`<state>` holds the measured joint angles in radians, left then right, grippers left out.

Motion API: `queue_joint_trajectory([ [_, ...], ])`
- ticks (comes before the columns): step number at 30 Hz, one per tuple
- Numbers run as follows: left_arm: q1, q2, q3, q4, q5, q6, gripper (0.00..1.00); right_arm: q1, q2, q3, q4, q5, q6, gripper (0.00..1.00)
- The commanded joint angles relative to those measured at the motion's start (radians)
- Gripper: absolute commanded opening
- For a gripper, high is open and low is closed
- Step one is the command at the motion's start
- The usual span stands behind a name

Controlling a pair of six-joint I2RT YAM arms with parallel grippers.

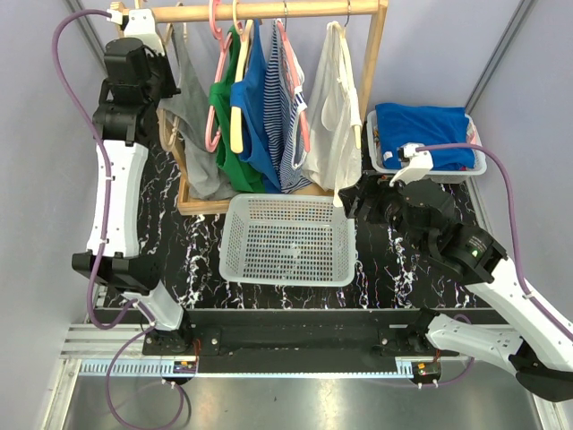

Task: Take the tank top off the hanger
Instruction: Pick up the hanger from the clothesline.

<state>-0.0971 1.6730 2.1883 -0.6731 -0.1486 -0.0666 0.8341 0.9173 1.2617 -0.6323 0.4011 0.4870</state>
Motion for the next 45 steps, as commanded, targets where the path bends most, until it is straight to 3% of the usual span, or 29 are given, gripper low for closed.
queue_joint_trajectory([
  [1,-0.001,-0.120,0.094,0.165,0.121,0.059,0.00,0.007,-0.005,-0.002,0.060,-0.004,0.012,0.89],
  [8,-0.001,-0.297,-0.102,0.164,0.135,0.109,0.00,0.008,-0.023,-0.001,0.060,0.004,0.007,0.89],
  [15,-0.001,-0.537,-0.441,0.106,0.141,0.129,0.00,0.007,-0.035,0.024,0.068,0.013,-0.019,0.89],
  [22,-0.001,-0.676,-0.576,0.006,0.178,0.134,0.00,0.008,-0.037,0.044,0.069,0.002,-0.036,0.89],
  [25,-0.001,-0.717,-0.581,-0.028,0.205,0.189,0.00,0.007,-0.043,0.041,0.071,-0.007,-0.034,0.89],
  [31,-0.001,-0.843,-0.520,0.045,0.446,0.392,0.00,0.007,-0.054,0.010,0.086,-0.016,-0.037,0.89],
  [39,-0.003,-0.837,-0.268,0.246,0.388,0.383,0.00,0.007,-0.051,0.008,0.108,-0.031,-0.054,0.89],
  [45,0.002,-0.768,-0.093,0.257,0.409,0.370,0.00,0.007,-0.069,-0.001,0.115,-0.036,-0.060,0.89],
])
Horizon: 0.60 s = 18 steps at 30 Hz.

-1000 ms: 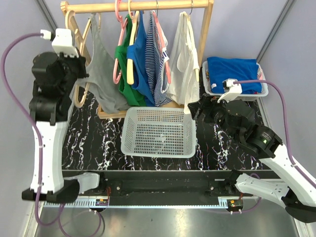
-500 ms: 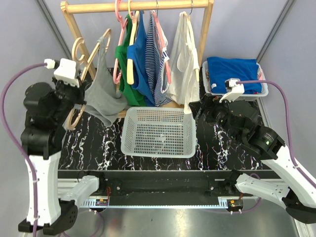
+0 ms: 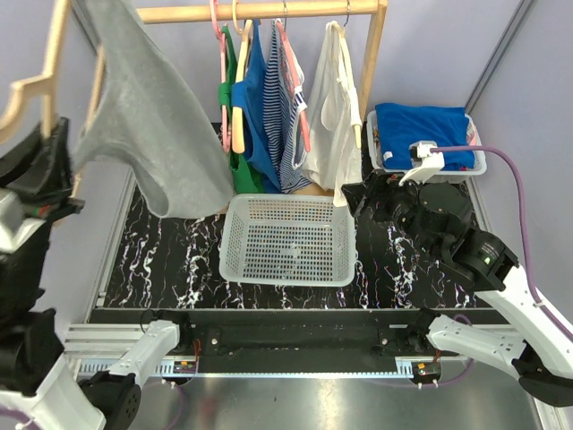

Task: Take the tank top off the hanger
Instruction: Pick up the hanger from the clothesline, then remove the tank top from the hanger.

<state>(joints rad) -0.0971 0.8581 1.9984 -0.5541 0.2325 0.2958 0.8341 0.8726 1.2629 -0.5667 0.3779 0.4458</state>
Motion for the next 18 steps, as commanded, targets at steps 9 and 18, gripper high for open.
queue_joint_trajectory([
  [9,0.020,0.142,0.246,0.206,0.183,-0.036,0.05,0.008,-0.066,-0.026,0.057,-0.007,-0.009,0.88],
  [18,0.034,0.208,0.226,0.275,0.287,-0.145,0.05,0.007,-0.109,-0.040,0.054,0.006,0.005,0.88],
])
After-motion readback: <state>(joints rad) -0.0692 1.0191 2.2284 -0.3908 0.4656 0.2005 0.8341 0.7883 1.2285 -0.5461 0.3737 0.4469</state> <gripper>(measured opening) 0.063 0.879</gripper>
